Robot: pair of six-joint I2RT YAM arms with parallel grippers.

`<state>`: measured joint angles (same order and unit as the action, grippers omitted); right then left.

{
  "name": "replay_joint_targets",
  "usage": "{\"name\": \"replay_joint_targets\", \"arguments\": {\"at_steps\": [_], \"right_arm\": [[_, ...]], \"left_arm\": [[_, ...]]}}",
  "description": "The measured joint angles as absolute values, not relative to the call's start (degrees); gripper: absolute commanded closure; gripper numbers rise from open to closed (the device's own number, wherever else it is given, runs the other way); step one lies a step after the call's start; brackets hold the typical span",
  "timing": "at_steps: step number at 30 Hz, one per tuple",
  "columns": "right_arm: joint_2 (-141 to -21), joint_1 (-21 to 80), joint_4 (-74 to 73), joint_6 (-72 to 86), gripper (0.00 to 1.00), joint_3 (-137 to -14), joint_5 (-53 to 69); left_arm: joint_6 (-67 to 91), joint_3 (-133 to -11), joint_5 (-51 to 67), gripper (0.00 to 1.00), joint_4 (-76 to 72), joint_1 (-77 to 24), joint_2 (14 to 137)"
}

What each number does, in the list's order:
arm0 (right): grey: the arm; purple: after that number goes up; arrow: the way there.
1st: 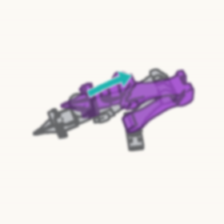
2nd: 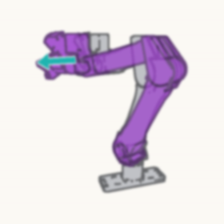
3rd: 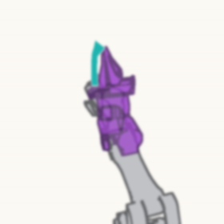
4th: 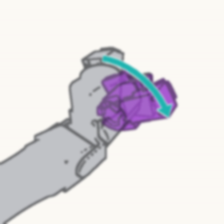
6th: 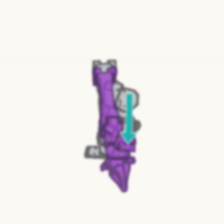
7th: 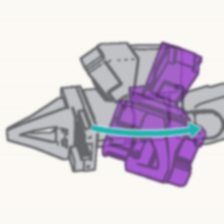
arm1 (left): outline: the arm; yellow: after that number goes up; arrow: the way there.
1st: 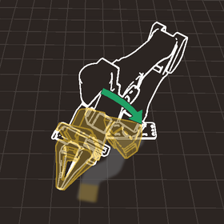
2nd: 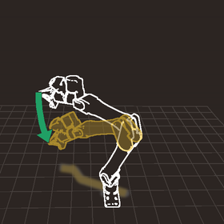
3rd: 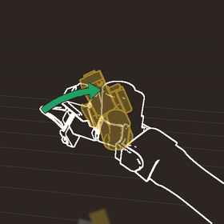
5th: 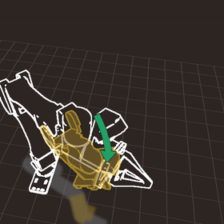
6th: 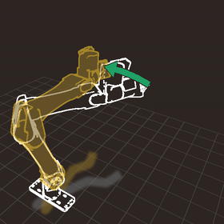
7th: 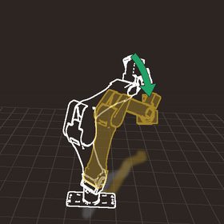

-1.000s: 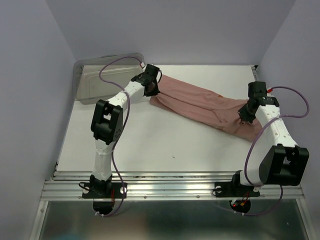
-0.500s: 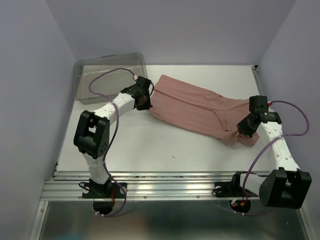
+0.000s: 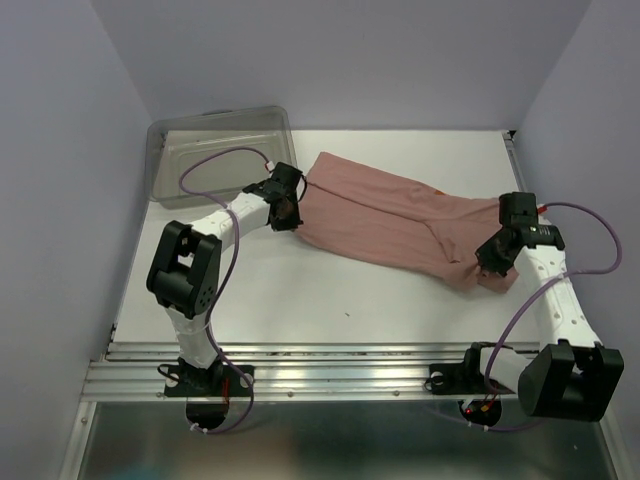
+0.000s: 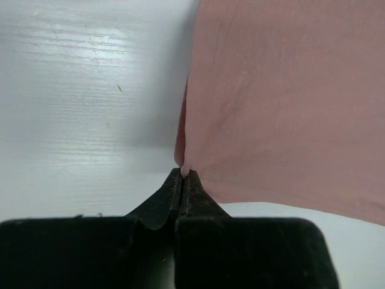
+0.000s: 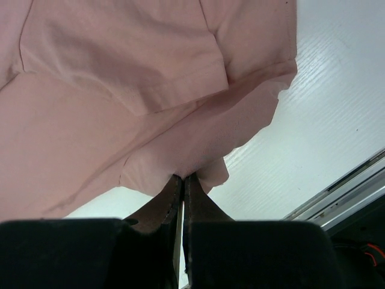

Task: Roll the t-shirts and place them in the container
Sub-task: Fold the T-shirt at the center of the board.

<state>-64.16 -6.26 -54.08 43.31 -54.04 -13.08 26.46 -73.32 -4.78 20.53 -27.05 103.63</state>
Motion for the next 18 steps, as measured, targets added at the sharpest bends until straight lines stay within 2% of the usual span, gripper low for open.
{"name": "replay_joint_targets", "arguments": {"at_steps": [6, 13, 18], "right_arm": [[-66.6, -6.3, -55.1, 42.7, 0.99, -58.8, -16.0], [-72.7, -6.3, -53.5, 41.2, 0.99, -65.1, -18.9], [-77.3, -6.3, -51.3, 40.5, 0.99, -66.2, -19.5]], "left_arm": [[26.4, -78.3, -5.0, 1.00, 22.2, -27.0, 104.6], [25.9, -92.6, -5.7, 1.00, 22.9, -27.2, 113.1], [25.7, -97.9, -5.9, 1.00, 23.9, -27.3, 118.9]]}}
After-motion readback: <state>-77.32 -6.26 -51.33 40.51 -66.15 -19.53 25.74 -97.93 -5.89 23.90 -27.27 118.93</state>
